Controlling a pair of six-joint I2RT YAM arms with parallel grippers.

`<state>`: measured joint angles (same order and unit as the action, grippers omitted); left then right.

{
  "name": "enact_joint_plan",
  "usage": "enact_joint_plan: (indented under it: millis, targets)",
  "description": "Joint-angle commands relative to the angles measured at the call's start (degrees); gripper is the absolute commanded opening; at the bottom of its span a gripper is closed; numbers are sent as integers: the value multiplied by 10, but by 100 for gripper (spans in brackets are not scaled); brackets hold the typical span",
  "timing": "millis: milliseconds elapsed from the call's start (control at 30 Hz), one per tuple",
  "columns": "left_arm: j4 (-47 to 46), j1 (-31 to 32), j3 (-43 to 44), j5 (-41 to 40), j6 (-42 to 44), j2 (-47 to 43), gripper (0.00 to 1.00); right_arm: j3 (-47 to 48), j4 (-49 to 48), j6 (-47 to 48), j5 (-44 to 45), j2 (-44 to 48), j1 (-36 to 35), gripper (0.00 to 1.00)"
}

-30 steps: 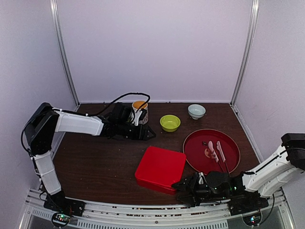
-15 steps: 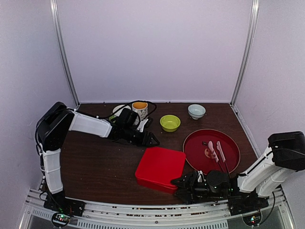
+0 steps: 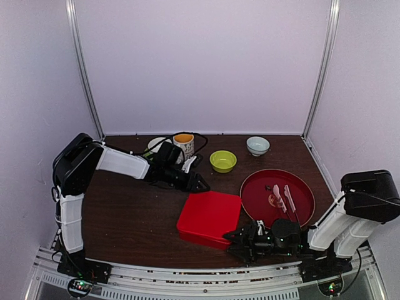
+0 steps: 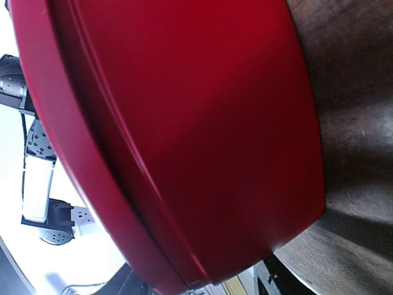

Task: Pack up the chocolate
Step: Press the box lid onto the packing box.

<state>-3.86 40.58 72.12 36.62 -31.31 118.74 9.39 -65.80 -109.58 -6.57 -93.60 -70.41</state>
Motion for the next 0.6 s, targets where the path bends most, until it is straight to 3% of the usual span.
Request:
enact_joint_plan:
  millis: [0, 167, 333, 567]
  targets:
    - [-4, 24, -9, 48, 7, 11, 46, 2, -11, 22, 10, -36, 19, 55]
    - [-2, 47, -15, 55, 16, 12, 45, -2, -27, 25, 5, -51, 29, 51]
    - [-2, 62, -18, 65, 23, 16, 45, 0, -24, 32, -3, -59, 35, 39]
    - [-2, 78, -15, 74, 24, 24, 44, -17, -74, 26, 0, -95, 40, 33]
